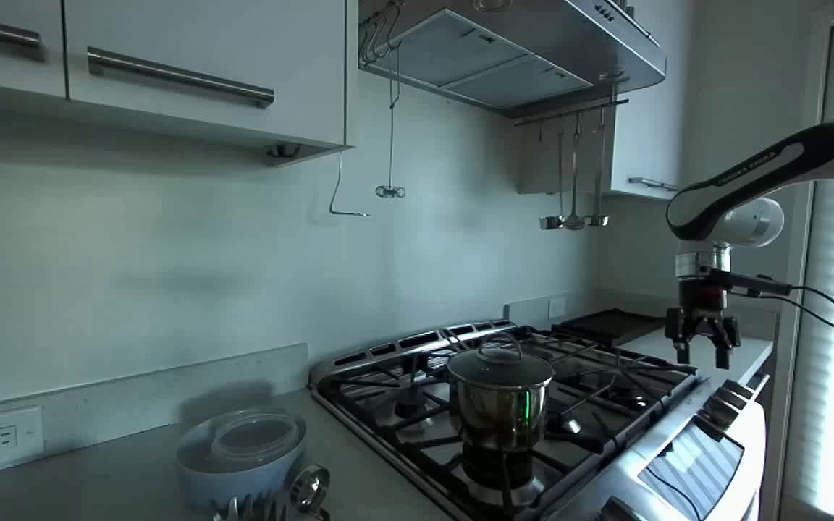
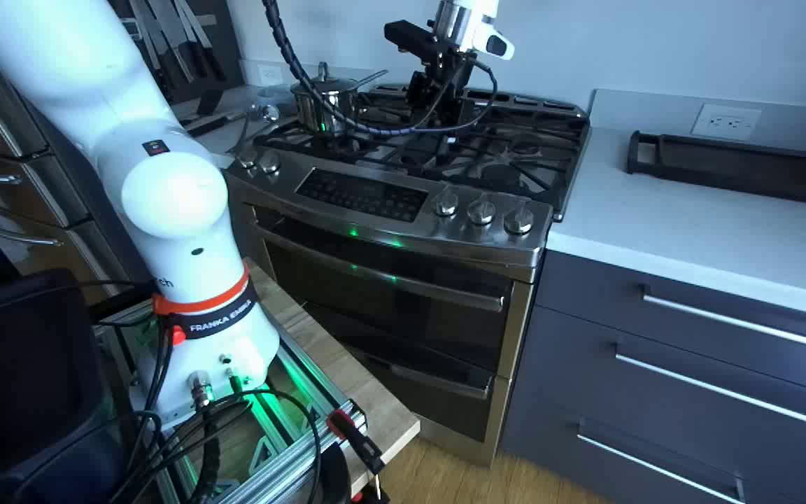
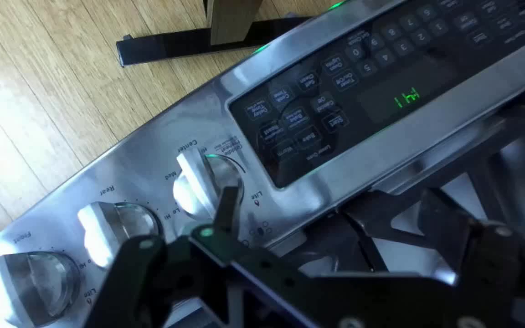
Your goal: Take the whisk off of the hanger and place it on the stove
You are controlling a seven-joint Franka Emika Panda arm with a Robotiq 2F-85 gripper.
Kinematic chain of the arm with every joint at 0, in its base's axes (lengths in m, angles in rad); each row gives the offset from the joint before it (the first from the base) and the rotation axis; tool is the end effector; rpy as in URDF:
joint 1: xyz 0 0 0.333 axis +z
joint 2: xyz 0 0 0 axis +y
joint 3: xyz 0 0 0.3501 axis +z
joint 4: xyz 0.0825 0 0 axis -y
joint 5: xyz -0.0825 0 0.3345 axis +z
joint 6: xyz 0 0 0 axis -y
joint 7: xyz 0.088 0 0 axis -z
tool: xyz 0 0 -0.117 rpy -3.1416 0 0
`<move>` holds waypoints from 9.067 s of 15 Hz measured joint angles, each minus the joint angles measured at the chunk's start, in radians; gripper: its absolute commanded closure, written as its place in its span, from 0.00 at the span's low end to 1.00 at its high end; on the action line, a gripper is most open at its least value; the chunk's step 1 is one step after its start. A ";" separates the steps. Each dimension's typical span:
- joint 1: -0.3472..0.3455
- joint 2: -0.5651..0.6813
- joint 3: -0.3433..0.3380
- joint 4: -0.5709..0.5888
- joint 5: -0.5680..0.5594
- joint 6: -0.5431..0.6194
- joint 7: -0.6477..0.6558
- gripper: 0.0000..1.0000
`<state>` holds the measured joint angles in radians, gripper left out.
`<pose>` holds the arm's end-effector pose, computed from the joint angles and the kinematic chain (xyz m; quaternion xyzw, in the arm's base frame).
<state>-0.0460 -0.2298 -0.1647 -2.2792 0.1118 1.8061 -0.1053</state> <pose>0.3861 -0.0757 0.4767 -0.9876 0.0673 0.1105 0.0890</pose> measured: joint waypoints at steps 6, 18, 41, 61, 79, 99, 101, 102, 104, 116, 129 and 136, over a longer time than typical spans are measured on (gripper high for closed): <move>0.000 0.000 0.000 0.000 0.000 0.000 0.000 0.00; 0.016 0.017 0.102 0.107 0.135 -0.023 0.227 0.00; 0.148 0.197 0.295 0.591 0.173 -0.318 0.434 0.00; 0.190 0.105 0.307 0.579 0.351 0.188 -0.095 0.00; 0.231 -0.020 0.266 0.369 0.773 0.489 -0.464 0.00; 0.274 0.012 0.280 0.421 1.255 0.481 -0.902 0.00; 0.274 0.013 0.281 0.421 1.255 0.481 -0.904 0.00; 0.274 0.013 0.281 0.421 1.256 0.481 -0.904 0.00; 0.274 0.013 0.281 0.421 1.256 0.481 -0.905 0.00; 0.279 0.110 0.379 0.554 1.108 0.475 -0.937 0.00; 0.315 0.306 0.436 0.832 1.082 0.363 -1.087 0.00; 0.319 0.328 0.441 0.851 1.082 0.363 -1.105 0.00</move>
<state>0.2730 0.0984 0.2758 -1.4284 1.1937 2.1695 -1.2103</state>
